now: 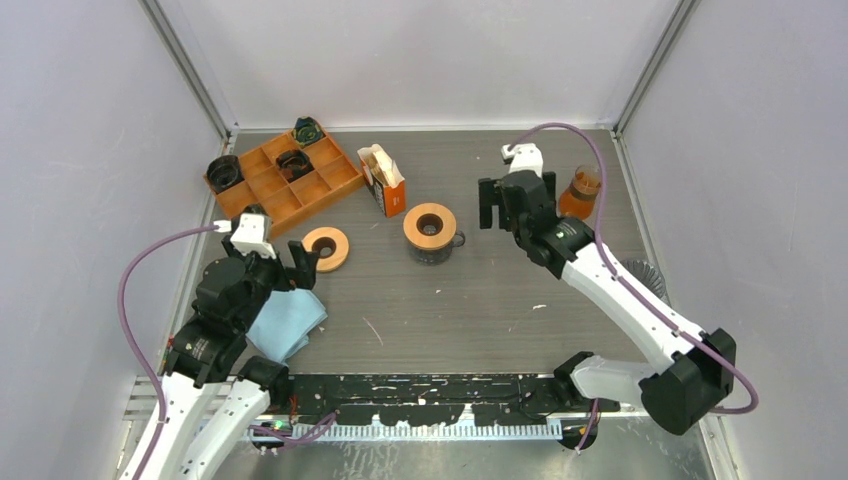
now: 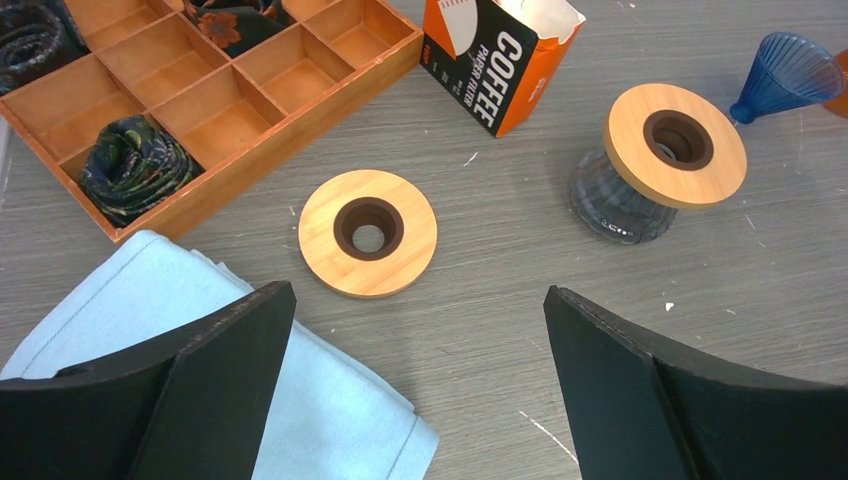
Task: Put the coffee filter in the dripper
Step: Pick up the coffee dripper from the center of the board.
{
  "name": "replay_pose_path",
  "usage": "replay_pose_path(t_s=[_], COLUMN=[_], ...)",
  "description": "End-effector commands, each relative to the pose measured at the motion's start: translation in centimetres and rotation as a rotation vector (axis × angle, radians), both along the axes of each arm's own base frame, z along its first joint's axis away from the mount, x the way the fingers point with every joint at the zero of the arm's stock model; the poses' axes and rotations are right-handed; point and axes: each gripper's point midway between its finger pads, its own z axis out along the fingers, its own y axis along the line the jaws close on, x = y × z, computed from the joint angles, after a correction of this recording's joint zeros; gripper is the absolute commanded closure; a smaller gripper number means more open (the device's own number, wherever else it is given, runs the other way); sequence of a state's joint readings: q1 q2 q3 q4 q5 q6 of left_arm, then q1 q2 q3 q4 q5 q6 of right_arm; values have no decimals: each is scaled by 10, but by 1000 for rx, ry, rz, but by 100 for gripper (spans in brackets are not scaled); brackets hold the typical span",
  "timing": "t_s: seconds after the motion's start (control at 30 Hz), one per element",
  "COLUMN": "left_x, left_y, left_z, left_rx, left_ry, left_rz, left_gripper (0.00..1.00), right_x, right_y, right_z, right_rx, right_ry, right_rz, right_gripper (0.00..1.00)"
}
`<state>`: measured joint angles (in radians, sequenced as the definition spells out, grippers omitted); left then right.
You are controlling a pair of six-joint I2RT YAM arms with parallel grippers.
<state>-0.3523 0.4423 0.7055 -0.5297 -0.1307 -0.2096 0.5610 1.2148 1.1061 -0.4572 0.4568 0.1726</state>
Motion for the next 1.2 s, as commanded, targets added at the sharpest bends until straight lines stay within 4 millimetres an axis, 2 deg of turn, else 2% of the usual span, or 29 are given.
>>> replay_pose_path(t_s=[0.0, 0.27, 0.47, 0.63, 0.87, 1.03, 1.17], left_x=[0, 0, 1, 1, 1, 1, 1], left_y=[-3, -9, -14, -17, -19, -19, -20], left_z=[17, 14, 13, 12, 9, 8, 7], left_rx=[-22, -17, -10, -7, -2, 1, 3], left_ry=[-50, -40, -32, -27, -18, -13, -10], left_rz=[-6, -29, -50, -62, -70, -69, -71], left_gripper=[1, 1, 1, 1, 1, 1, 1], right_x=[-12, -37, -47, -50, -53, -56, -58], right_y=[-43, -109, -155, -183, -215, -235, -250], right_z=[9, 0, -17, -33, -69, -94, -106], right_rx=[-7, 25, 66, 36, 40, 58, 45], right_ry=[-67, -104, -76, 3, 98, 150, 167], right_rz=[-194, -483, -681, -774, -906, -999, -1055], right_gripper=[0, 0, 0, 0, 0, 11, 19])
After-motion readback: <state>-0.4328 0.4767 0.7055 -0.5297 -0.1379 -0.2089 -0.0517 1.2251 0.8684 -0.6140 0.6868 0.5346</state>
